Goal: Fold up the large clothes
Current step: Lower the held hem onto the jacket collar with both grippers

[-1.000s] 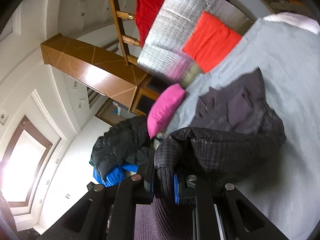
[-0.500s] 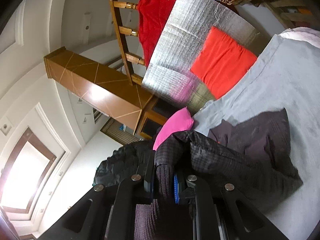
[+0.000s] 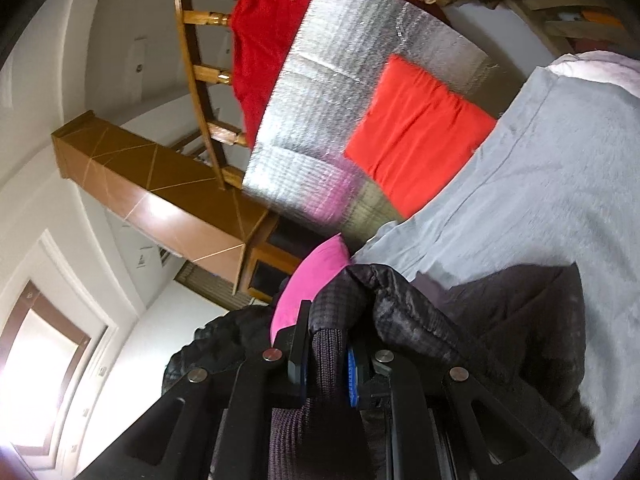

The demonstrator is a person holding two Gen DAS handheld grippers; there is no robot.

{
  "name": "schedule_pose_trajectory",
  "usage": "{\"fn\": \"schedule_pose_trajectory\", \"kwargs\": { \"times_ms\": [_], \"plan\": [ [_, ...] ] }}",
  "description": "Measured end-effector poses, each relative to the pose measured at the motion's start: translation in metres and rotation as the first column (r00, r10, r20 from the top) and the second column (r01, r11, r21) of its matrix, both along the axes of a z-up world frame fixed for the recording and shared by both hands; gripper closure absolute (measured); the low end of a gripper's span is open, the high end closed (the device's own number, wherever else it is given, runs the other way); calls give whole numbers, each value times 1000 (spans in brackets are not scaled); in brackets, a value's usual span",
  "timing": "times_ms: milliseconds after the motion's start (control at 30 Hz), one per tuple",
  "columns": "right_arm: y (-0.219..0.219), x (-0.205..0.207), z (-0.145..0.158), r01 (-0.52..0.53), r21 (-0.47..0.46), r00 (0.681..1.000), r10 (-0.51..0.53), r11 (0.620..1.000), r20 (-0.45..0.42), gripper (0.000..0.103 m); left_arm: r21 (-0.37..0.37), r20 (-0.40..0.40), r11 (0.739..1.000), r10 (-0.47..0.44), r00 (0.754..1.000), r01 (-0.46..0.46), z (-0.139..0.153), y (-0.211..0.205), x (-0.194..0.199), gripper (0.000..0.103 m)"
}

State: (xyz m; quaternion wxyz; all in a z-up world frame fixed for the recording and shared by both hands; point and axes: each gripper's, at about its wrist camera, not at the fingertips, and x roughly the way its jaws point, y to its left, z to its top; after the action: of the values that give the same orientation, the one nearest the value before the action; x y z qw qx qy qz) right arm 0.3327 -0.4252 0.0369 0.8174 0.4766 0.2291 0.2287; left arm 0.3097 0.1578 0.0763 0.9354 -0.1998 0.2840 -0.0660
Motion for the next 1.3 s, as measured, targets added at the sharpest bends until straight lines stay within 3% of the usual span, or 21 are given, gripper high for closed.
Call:
{"fn": "schedule_pose_trajectory", "kwargs": {
  "times_ms": [300, 600, 1100, 1300],
  "plan": [
    [-2, 58, -24, 21, -56, 995, -27, 998, -98, 88, 58, -73, 998, 18, 997, -14, -35, -9, 58, 88],
    [-8, 98, -55, 28, -79, 983, -42, 996, -179, 89, 32, -153, 999, 34, 988, -30, -74, -7, 107, 88],
    [-9, 155, -111, 36, -127, 935, -78, 991, -346, 89, 87, -281, 995, 73, 957, -50, -133, -17, 162, 88],
    [-16, 163, -141, 51, -66, 902, -74, 997, -426, 86, 112, -311, 992, 83, 947, -50, -144, -21, 172, 86]
  ]
}}
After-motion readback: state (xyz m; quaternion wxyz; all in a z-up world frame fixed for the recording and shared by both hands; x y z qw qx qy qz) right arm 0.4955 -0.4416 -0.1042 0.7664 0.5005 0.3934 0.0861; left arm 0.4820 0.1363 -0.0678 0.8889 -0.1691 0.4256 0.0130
